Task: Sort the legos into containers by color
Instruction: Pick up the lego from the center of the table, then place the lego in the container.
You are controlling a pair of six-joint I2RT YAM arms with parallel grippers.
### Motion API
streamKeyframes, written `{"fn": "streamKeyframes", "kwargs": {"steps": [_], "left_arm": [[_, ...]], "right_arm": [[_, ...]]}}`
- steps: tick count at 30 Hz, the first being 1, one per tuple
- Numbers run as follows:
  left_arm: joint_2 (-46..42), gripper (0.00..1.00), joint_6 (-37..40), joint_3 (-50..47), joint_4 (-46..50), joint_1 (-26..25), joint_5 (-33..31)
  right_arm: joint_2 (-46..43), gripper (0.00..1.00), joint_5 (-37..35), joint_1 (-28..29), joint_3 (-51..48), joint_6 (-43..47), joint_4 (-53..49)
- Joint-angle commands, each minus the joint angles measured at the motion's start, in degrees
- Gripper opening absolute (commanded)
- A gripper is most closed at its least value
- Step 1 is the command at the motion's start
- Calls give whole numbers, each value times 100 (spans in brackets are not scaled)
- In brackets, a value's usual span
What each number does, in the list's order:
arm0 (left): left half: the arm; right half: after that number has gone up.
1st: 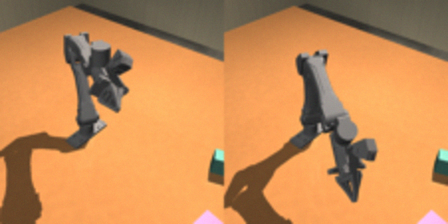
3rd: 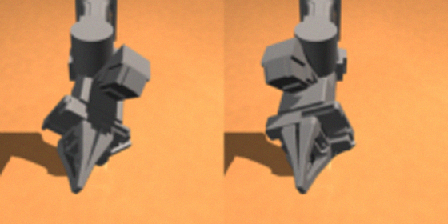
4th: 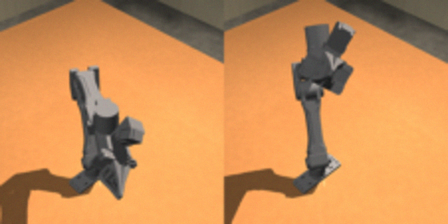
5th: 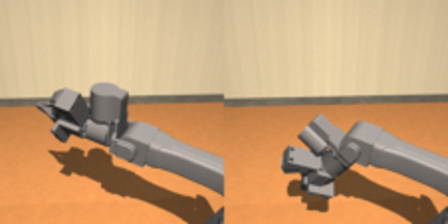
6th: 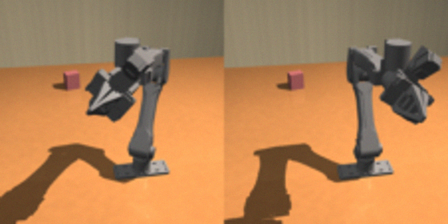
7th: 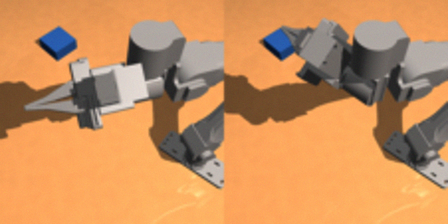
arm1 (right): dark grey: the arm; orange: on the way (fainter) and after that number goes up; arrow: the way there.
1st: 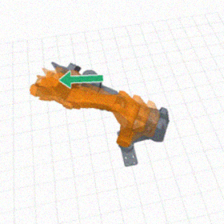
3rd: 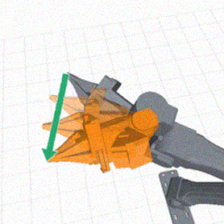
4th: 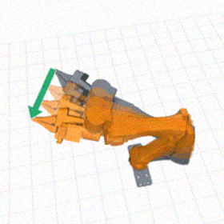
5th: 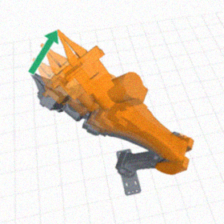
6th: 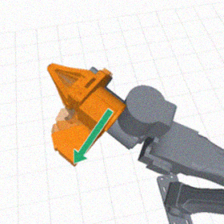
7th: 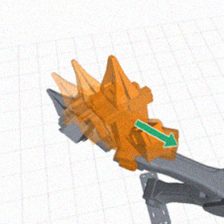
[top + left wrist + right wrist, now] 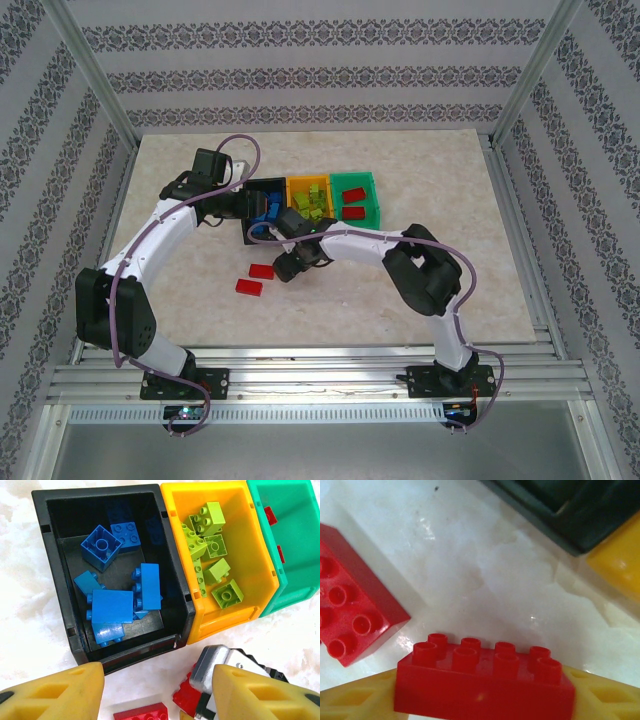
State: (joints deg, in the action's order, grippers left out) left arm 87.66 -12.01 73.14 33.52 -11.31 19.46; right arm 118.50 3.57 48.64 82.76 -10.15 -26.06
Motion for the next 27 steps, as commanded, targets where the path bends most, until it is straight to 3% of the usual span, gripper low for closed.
{"fn": "streamKeyframes", "kwargs": {"steps": [1,7,14,18,21,27], "left_arm": [[12,59,20,147,85,-38,29],[6,59,6,148,75,-38,51],[-5,59,5,147,74,-38,66],[-5,59,2,147,58,-33,69],[-2,59,12,147,78,-41,58],[3,59,28,147,92,-38,-4]], "right_arm": [[-340,65,-240,-1,-118,40,-87],[-1261,63,-477,-251,-567,17,-82],[-2143,64,-751,-1411,-999,-207,146],[-1907,66,-883,-2050,-591,-185,16],[-1534,76,-731,-2286,-188,-169,-47],[-1500,81,-543,-2070,-225,-236,56]]}}
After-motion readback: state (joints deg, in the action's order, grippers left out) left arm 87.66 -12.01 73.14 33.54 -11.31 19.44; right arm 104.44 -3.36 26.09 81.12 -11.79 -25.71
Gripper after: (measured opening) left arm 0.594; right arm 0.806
